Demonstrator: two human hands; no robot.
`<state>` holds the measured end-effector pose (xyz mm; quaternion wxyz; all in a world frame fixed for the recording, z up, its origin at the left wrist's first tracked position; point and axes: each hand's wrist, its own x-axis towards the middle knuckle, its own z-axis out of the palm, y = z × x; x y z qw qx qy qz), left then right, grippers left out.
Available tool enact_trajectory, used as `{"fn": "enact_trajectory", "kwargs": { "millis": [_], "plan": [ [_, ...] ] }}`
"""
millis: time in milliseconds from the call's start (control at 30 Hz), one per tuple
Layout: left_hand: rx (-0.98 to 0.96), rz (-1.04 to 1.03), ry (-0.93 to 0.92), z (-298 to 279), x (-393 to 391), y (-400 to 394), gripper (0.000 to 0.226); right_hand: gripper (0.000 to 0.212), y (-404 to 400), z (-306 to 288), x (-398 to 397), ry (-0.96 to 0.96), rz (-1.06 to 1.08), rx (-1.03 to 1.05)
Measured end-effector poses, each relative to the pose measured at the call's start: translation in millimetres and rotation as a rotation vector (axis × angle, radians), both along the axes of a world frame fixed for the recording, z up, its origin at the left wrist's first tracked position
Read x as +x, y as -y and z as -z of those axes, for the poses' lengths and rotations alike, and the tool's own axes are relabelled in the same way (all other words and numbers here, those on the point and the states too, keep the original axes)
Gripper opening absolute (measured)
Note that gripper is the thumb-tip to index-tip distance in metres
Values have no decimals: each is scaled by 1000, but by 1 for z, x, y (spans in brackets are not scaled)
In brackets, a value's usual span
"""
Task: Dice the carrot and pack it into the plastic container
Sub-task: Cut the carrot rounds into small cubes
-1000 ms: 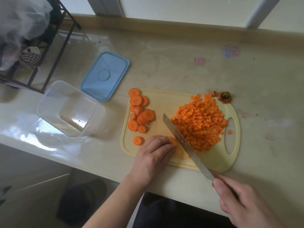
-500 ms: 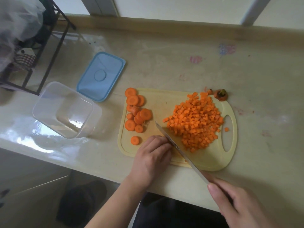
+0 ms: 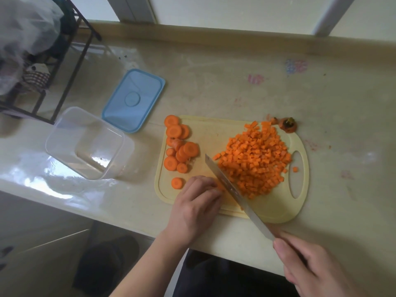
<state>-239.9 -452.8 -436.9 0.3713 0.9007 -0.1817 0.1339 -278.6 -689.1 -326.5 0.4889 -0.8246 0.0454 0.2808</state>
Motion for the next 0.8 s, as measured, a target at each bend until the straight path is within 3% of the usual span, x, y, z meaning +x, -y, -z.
{"fn": "enact_trajectory", "kwargs": {
  "millis": [267, 333, 433, 500, 600, 800],
  "plan": [
    [20, -21, -11, 5, 1, 0, 13, 71, -3, -6, -2, -23, -65, -60],
    [14, -32, 0, 5, 1, 1, 11, 68, -1, -5, -2, -13, -85, -75],
    [4, -34, 4, 5, 0, 1, 10, 43, -3, 3, -2, 144, -183, -224],
    [7, -18, -3, 5, -1, 0, 13, 29, -10, 4, 3, 165, -161, -188],
    [30, 17, -15, 5, 0, -2, 17, 33, -20, 2, 11, -10, -106, -49],
    [53, 69, -59, 10, 16, -5, 15, 40, -11, 6, 7, -18, 33, 35]
  ]
}}
